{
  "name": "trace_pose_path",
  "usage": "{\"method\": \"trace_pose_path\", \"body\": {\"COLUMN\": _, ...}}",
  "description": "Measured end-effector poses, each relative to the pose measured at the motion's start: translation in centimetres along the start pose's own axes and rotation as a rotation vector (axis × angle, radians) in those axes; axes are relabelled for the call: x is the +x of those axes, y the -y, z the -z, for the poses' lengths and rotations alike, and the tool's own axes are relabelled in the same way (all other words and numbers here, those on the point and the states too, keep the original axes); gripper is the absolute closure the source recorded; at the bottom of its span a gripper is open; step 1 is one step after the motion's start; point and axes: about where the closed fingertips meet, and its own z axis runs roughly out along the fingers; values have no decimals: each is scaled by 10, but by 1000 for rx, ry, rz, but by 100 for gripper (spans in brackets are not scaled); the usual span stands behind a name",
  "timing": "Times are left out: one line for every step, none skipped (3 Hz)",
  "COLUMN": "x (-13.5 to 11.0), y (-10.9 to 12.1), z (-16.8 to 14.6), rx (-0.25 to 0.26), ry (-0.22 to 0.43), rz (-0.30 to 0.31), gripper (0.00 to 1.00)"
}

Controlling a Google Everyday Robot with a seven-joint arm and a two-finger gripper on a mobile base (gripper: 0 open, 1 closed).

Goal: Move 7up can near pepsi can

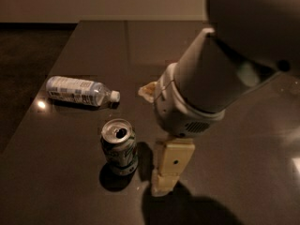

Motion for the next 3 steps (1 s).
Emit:
{"method": "trace_pose_path", "body": {"x": -16, "y": -2, "z": -22, "rx": -38, "ry": 23, "rz": 14, "gripper": 0}}
{"method": "trace_pose_path", "body": {"x": -24, "y": 0, "z": -37, "rx": -69, "ry": 43, "rz": 12, "gripper": 0}}
{"method": "trace_pose_path", "body": {"x": -29, "y": 4, "z": -47, "rx": -92, "ry": 60, "rz": 5, "gripper": 0}}
